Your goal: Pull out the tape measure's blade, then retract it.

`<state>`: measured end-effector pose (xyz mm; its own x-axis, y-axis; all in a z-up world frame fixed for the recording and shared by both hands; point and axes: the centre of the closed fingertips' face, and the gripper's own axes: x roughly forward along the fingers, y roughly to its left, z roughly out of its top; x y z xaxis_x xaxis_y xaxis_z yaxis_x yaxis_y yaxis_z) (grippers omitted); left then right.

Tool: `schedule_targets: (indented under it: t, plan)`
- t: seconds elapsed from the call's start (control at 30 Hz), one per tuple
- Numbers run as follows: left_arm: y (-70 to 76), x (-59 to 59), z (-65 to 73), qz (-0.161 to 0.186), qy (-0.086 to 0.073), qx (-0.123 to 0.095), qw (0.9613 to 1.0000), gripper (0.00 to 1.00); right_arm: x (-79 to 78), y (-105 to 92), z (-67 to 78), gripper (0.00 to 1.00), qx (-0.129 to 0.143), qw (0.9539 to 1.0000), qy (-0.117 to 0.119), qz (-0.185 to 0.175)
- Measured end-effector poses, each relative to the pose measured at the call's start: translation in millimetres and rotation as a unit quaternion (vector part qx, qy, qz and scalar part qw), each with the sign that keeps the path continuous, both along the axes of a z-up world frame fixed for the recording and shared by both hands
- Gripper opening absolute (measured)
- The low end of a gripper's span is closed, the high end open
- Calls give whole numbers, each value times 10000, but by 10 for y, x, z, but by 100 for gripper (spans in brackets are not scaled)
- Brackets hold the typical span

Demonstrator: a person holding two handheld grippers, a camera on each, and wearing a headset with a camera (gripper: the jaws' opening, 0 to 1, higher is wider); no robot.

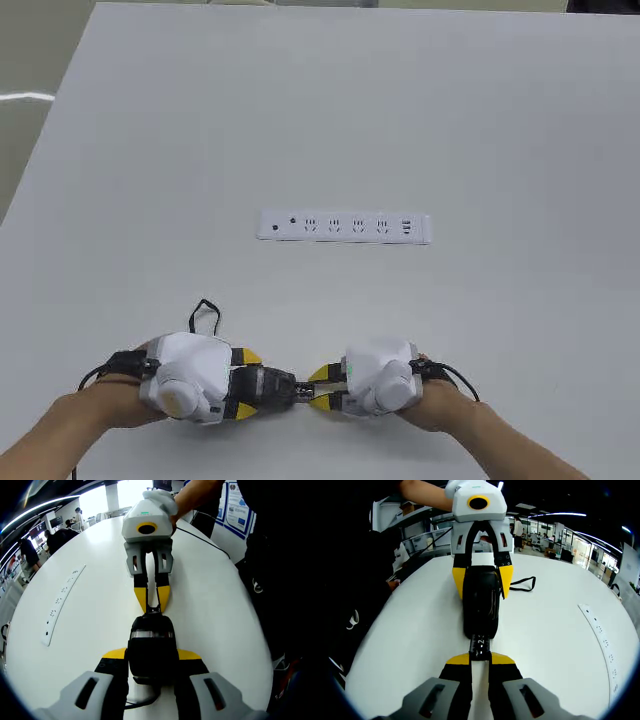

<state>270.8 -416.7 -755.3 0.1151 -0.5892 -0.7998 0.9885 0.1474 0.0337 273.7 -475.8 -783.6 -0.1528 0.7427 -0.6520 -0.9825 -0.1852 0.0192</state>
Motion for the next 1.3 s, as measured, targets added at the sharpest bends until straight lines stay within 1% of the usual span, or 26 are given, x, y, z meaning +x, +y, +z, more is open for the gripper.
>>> schedule_targets:
  t: [0.6, 0.83, 1.3]
  plan:
    - [4, -2, -1, 35, -3, 66, 10000, 31, 31, -218, 45, 8, -56, 10000, 15, -22]
    - [1, 3, -11, 38, -10, 90, 10000, 31, 47, -336, 52, 8, -74, 10000, 35, -52]
    - [-22, 10, -14, 45, 32, 108, 9999, 31, 73, -566, 53, 8, -161, 9998, 71, -98]
